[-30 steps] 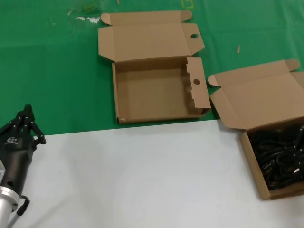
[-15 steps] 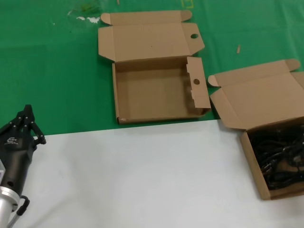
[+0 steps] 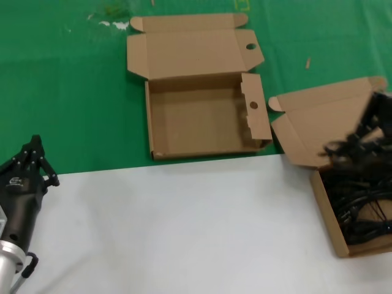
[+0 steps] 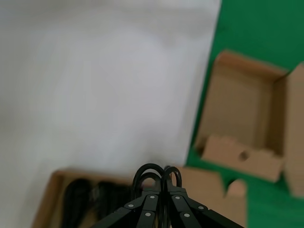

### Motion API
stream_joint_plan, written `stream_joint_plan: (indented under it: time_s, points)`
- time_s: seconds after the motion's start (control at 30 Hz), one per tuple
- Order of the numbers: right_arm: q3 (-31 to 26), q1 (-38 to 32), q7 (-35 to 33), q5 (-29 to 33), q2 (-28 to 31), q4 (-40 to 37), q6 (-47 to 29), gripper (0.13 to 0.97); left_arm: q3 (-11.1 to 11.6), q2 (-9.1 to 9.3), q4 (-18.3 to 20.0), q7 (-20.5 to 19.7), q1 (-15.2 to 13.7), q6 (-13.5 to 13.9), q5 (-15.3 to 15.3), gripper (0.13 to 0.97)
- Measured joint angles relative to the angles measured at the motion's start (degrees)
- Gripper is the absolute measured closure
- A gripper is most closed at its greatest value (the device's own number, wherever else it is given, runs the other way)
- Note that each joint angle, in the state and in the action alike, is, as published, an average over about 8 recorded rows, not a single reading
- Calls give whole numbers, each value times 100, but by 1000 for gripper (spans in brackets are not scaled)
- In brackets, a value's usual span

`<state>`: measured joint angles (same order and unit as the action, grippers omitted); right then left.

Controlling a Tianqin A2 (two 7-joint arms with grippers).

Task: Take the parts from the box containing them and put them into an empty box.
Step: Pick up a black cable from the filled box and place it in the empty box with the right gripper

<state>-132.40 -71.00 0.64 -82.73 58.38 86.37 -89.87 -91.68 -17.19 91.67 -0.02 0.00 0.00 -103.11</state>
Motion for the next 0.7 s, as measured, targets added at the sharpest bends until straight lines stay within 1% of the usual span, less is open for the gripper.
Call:
stream_joint_plan:
  time_s: [0.13,0.33,0.53,0.7]
  points:
    - [139,-143,372,-56,-410,137,56,947,0,0,0,0,0,0,0,957]
    - [261,-258,817,63,-1333,26,321,948,0,0,0,0,0,0,0,957]
    - [185,-343,957,355,-2272,-515,696,948,0,0,0,0,0,0,0,957]
    - [70,-379,806,622,-2959,-1202,1059,948,0,0,0,0,0,0,0,957]
